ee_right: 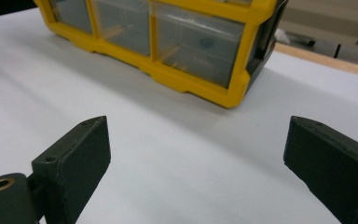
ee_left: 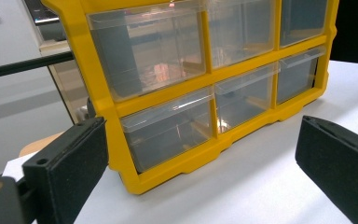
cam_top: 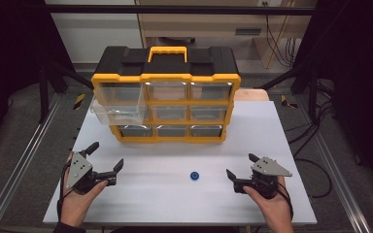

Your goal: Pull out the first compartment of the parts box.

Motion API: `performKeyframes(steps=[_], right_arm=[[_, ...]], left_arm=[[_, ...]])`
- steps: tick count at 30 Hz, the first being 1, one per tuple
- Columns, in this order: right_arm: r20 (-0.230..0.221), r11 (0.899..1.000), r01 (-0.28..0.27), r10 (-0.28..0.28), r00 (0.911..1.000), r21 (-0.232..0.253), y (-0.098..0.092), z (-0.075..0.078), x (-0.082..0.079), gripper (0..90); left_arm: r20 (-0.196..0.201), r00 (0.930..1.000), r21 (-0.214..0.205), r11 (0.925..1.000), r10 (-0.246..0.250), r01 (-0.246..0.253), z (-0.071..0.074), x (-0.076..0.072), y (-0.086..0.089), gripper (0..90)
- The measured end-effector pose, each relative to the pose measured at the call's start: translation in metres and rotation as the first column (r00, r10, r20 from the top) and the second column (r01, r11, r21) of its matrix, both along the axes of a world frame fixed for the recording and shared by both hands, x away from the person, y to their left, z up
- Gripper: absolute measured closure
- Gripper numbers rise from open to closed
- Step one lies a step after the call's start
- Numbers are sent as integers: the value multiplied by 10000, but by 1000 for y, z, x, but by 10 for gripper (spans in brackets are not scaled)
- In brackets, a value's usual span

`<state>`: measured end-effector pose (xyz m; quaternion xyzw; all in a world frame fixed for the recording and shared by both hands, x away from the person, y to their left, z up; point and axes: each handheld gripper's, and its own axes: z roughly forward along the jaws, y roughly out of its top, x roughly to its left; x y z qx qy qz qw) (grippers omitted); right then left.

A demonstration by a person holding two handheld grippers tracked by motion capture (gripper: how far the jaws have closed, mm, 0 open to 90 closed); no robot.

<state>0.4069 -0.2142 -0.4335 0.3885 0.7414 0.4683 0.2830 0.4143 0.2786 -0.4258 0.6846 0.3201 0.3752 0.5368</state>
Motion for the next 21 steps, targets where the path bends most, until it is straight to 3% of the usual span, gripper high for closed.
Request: performKeyframes(steps=[4,17,21], right_arm=[[-586,9996,-210,198,9981,-209,9,1,1,76],[-1257,9957,-590,497,9908,-714,29,1,3,78],[-1535,9888,-862,671,9859,-1217,41,-2,6,78]], left_arm=[[-15,10000,-195,9998,-44,44,-1,0,1,19],[-36,9997,-307,9993,-232,230,-4,2,-3,19],[-60,9995,-287,9991,-310,309,-5,3,-5,19]])
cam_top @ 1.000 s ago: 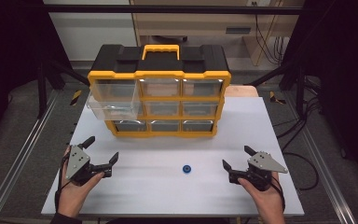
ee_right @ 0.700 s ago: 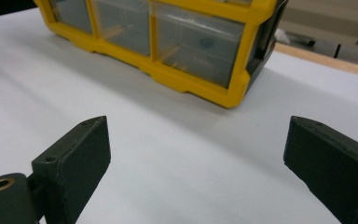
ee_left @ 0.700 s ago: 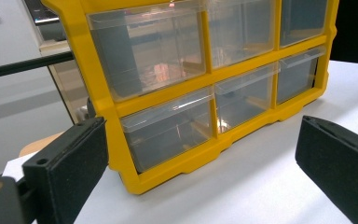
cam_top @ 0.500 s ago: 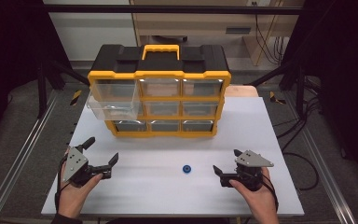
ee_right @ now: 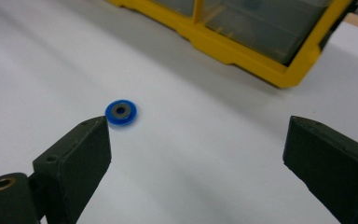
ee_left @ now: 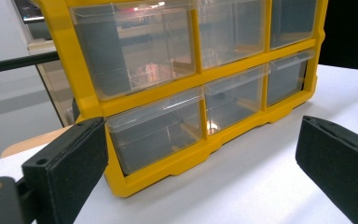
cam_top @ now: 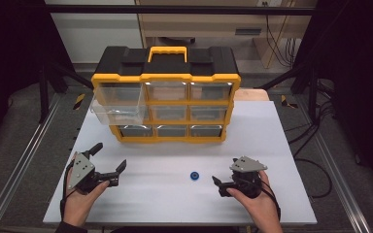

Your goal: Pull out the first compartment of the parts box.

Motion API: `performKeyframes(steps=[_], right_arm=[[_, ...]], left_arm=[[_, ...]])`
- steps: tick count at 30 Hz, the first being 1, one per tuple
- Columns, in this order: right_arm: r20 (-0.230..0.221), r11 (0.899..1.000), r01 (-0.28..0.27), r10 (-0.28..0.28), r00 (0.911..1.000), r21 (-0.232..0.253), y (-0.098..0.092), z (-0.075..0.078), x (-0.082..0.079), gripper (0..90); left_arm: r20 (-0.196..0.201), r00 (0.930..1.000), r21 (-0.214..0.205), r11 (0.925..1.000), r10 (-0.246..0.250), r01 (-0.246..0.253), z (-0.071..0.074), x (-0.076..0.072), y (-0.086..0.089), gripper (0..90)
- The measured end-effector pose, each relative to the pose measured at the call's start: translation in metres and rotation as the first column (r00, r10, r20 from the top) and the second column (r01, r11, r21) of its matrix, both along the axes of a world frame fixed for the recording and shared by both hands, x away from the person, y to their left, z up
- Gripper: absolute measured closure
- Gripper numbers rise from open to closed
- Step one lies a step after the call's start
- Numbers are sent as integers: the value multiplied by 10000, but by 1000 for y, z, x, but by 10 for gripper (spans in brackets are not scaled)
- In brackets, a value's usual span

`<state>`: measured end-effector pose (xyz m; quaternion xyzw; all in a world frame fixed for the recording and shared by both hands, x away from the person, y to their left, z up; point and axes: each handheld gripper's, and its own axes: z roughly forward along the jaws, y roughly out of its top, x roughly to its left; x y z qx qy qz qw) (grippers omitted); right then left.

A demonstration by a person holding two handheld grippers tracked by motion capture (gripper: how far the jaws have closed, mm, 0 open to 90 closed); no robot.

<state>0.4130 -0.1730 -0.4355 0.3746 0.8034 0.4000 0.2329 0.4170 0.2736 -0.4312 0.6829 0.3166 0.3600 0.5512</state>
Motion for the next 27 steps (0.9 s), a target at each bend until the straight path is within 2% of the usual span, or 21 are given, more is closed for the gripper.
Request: performKeyframes(steps=[2,4,9,16,19,25,27], right_arm=[[-291,9994,-261,255,9993,-225,10,-2,2,78],[-289,9985,-374,362,9989,-407,12,-3,3,78],[-768,9932,-774,708,9945,-871,25,-5,8,78],[-1109,9896,-1034,922,9895,-996,35,-5,12,80],[-1326,9837,-1257,1085,9852,-1284,40,-2,15,81],[-1438,9726,-1554,1312,9809,-1728,49,1,23,81],[-1498,9711,-1632,1377,9791,-1739,50,2,23,81]], left_arm=[[-45,10000,42,10000,-37,38,-1,1,-1,19],[-59,10000,87,9999,-74,74,-1,1,0,19],[-57,10000,55,10000,-55,55,-1,2,2,19],[-68,10000,-14,10000,-39,38,-2,3,3,19],[-64,10000,11,10000,-68,68,-2,3,3,19],[-52,10000,5,10000,-49,49,-2,4,4,19],[-44,10000,3,10000,-38,38,-2,3,4,19]])
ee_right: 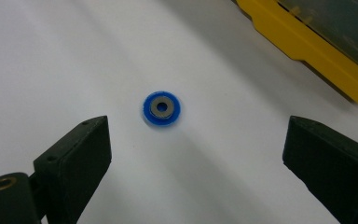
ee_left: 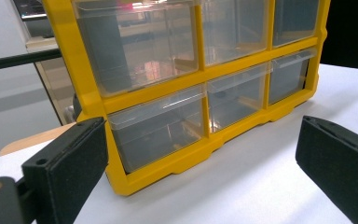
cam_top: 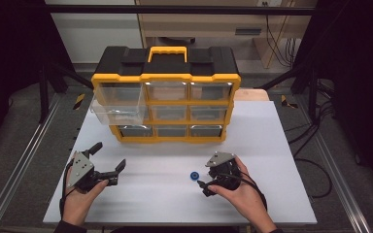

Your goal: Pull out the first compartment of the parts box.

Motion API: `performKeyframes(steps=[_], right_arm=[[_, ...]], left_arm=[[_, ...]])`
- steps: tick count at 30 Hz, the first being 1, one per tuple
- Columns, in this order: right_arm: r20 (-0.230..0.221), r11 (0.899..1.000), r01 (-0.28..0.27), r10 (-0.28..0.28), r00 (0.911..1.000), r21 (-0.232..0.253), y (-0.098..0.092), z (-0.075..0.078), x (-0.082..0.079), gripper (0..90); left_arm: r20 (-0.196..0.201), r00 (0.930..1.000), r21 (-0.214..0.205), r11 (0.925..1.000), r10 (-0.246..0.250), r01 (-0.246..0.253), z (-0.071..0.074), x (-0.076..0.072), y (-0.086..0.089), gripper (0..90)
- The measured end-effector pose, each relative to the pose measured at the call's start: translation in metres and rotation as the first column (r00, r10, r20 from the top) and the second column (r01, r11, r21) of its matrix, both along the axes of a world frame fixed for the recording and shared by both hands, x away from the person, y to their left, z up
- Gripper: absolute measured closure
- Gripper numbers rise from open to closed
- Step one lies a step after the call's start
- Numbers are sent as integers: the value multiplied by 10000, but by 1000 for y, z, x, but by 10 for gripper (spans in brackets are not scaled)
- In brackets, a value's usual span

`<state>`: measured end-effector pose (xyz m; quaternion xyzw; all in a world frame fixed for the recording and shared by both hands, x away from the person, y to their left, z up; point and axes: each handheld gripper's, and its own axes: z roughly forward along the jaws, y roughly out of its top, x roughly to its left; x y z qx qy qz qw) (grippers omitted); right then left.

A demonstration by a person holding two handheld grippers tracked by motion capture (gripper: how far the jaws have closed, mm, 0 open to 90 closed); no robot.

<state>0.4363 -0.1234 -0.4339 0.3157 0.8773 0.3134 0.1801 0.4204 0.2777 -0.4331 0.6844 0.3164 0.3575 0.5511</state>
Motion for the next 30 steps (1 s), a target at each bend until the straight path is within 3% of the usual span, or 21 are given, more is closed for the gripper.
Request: performKeyframes(steps=[18,19,20,22,23,30], right_arm=[[-567,9975,-364,330,9978,-598,14,1,11,72],[-832,9966,-389,329,9960,-719,14,2,11,70],[-701,9971,-304,256,9972,-696,15,1,12,69],[-852,9973,-255,196,9962,-685,16,1,12,69],[-685,9964,-467,418,9968,-710,15,1,14,68],[-982,9965,-333,256,9948,-770,17,2,16,71]], left_arm=[[-3,10000,-6,10000,23,-23,0,0,0,19],[8,10000,-4,10000,30,-30,0,0,0,19],[11,10000,-13,10000,27,-27,0,0,1,19],[8,10000,-17,10000,31,-31,0,0,1,19],[6,10000,-23,10000,28,-28,0,0,1,19],[-25,10000,-25,10000,4,-4,-1,0,1,19]])
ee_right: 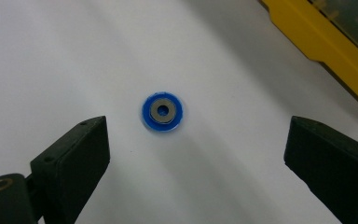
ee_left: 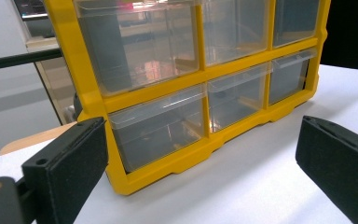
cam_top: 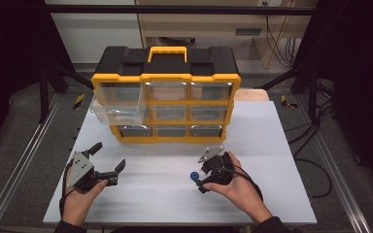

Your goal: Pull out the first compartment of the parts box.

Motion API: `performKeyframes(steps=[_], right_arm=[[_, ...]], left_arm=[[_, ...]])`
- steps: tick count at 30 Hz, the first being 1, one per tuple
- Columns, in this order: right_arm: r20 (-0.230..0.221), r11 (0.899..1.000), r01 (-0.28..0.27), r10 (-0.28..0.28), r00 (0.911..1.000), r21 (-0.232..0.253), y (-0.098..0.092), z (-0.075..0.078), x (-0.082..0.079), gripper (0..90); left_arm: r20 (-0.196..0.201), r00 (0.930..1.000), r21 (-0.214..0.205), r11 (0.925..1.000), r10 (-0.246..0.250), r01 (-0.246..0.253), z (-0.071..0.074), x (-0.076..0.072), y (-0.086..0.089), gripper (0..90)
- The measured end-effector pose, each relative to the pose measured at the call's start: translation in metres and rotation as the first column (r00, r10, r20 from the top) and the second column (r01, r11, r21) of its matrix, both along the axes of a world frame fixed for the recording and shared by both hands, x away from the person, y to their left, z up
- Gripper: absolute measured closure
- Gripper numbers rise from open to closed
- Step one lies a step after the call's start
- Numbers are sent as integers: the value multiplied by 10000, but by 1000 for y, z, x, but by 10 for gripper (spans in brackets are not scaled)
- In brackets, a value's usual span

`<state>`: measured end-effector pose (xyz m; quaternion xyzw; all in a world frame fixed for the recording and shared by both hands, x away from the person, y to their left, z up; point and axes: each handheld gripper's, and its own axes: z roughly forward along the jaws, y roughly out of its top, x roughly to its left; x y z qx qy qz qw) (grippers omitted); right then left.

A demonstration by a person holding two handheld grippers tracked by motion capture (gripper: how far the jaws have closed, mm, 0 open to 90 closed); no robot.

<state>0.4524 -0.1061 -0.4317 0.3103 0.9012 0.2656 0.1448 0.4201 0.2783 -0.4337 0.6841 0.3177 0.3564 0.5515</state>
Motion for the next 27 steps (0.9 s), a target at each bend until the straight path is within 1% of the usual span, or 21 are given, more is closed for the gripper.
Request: performKeyframes(steps=[1,3,5,6,7,8,9,10,11,12,14,15,16,17,18,19,23,24,27], right_arm=[[88,9998,-123,124,9999,-125,0,-1,1,73],[27,9998,-68,68,10000,-193,2,-1,1,77],[-102,9996,-69,67,9999,-257,2,0,2,82],[-211,9999,-33,31,9998,-100,3,-2,2,85],[-147,9990,-225,220,9997,-373,2,-2,4,89],[-337,9995,-133,123,9994,-295,4,-3,3,96],[-337,9995,-133,123,9994,-295,4,-3,3,96],[-339,9986,-288,273,9991,-443,3,-3,5,97],[-353,9989,-250,236,9991,-389,4,-4,4,102],[-400,9981,-340,320,9987,-516,3,-3,5,109],[-379,9984,-306,289,9989,-468,3,-4,6,118],[-518,9979,-300,270,9983,-571,3,-3,6,123],[-676,9994,-199,179,9976,-291,4,-4,7,136],[-676,9994,-199,179,9976,-291,4,-4,7,136],[-742,9997,-64,45,9972,-254,5,-4,7,139],[-650,9997,3,-19,9979,-237,5,-4,7,143],[-813,9995,-123,99,9966,-280,6,-2,7,154],[-705,9998,-68,55,9975,-185,6,-2,7,162],[-701,9998,-132,122,9975,-132,5,-3,7,171]], left_arm=[[7,10000,10,10000,-6,6,0,0,0,19],[14,10000,-4,10000,1,-1,0,0,0,19],[-3,10000,-33,10000,20,-20,0,0,0,19],[4,10000,-29,10000,20,-20,0,0,0,19],[26,10000,24,10000,2,-2,0,0,1,19],[33,10000,25,10000,9,-10,0,0,1,19],[58,10000,23,10000,26,-26,1,0,1,19],[53,10000,-6,10000,50,-50,0,0,1,19],[50,10000,-13,10000,58,-58,0,0,1,19],[54,10000,-21,10000,62,-61,0,0,2,19],[54,10000,-20,10000,74,-74,0,0,2,19],[55,10000,-17,10000,72,-71,0,0,2,19],[58,10000,-16,10000,65,-65,0,0,2,19],[63,10000,-11,10000,66,-66,0,0,2,19],[64,10000,-12,10000,70,-70,0,0,2,19],[70,10000,-7,10000,59,-59,0,0,2,19],[69,9999,-31,10000,73,-73,0,0,2,19],[57,9999,-36,10000,85,-85,0,0,2,19],[71,10000,-34,10000,69,-69,0,0,2,19]])
